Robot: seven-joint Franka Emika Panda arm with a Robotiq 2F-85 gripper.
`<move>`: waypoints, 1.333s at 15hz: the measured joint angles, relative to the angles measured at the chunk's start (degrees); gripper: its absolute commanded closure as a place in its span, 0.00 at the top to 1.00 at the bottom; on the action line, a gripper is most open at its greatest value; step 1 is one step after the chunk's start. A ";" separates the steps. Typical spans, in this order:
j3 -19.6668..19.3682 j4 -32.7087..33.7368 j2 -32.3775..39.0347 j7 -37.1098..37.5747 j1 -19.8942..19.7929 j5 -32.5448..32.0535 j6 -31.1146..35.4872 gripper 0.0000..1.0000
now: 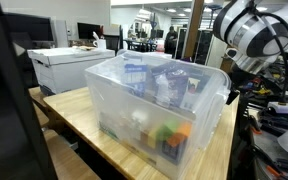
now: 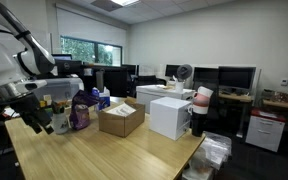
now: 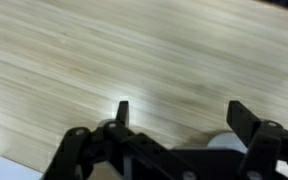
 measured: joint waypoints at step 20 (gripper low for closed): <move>10.60 -1.02 3.62 -9.41 -12.64 -0.30 0.01 1.00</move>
